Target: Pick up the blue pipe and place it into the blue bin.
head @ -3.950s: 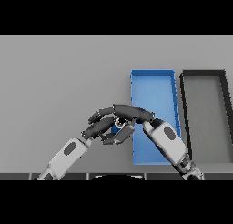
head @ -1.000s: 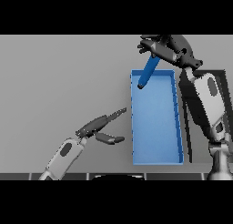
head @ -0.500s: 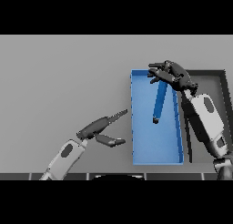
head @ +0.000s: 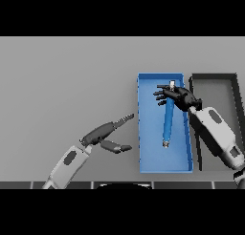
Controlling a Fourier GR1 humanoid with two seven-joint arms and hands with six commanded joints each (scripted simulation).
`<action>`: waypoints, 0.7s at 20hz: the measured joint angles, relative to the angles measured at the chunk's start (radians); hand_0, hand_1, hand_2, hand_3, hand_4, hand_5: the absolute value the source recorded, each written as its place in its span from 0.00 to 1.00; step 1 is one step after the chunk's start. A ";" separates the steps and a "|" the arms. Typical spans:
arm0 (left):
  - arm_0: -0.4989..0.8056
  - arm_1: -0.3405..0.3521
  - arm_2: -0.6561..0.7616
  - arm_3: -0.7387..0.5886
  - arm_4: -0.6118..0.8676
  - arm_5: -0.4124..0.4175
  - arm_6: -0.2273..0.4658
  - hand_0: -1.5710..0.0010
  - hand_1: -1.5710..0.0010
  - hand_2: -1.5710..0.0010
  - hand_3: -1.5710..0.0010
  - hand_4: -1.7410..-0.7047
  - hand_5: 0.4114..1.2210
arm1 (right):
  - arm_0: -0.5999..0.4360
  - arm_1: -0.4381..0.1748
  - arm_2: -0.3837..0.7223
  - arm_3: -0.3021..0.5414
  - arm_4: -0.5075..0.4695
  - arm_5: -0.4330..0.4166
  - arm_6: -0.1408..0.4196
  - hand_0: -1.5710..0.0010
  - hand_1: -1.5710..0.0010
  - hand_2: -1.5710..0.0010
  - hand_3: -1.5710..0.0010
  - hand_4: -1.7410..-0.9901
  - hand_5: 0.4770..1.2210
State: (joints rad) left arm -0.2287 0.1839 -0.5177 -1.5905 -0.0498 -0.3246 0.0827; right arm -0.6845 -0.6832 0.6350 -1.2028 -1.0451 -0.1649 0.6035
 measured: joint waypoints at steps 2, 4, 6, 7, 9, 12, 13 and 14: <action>0.010 -0.002 -0.005 -0.004 0.003 -0.001 0.007 1.00 1.00 1.00 1.00 0.82 0.05 | -0.033 -0.020 0.064 0.006 0.013 0.052 -0.020 0.78 0.81 0.81 0.85 0.71 0.74; -0.006 -0.005 0.004 -0.009 0.011 0.003 0.021 1.00 1.00 1.00 1.00 0.82 0.05 | -0.074 -0.035 0.136 0.016 0.077 0.073 -0.052 0.86 0.88 0.88 0.90 0.77 0.60; -0.004 -0.003 0.002 0.000 0.009 -0.001 0.013 1.00 1.00 1.00 1.00 0.81 0.05 | -0.099 -0.039 0.199 0.045 0.120 0.091 -0.138 0.91 0.92 0.92 0.94 0.81 0.51; -0.004 -0.003 0.002 -0.008 0.008 0.002 0.010 1.00 1.00 1.00 1.00 0.81 0.05 | -0.099 -0.041 0.224 0.053 0.132 0.104 -0.070 0.93 0.94 0.94 0.95 0.82 0.46; -0.001 -0.004 0.001 -0.001 0.005 0.002 0.006 1.00 1.00 1.00 1.00 0.81 0.05 | -0.087 -0.043 0.246 0.062 0.159 0.117 -0.068 0.95 0.96 0.96 0.97 0.82 0.39; -0.004 -0.011 0.002 -0.002 0.011 0.002 0.011 1.00 1.00 1.00 1.00 0.80 0.06 | -0.101 -0.028 0.253 0.104 0.178 0.110 -0.056 0.98 0.98 0.98 0.98 0.82 0.31; 0.010 -0.003 -0.001 -0.011 0.014 -0.002 0.007 1.00 1.00 1.00 1.00 0.80 0.06 | -0.096 -0.030 0.250 0.094 0.178 0.100 -0.070 0.98 0.98 0.98 0.99 0.83 0.30; 0.013 -0.005 -0.002 -0.003 0.011 -0.002 0.010 1.00 1.00 1.00 1.00 0.80 0.06 | -0.090 -0.027 0.244 0.087 0.168 0.098 -0.087 0.99 0.99 0.99 0.99 0.83 0.29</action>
State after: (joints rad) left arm -0.2153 0.1784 -0.5202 -1.5938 -0.0383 -0.3264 0.0930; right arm -0.7740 -0.7101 0.8787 -1.1160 -0.8771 -0.0666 0.5165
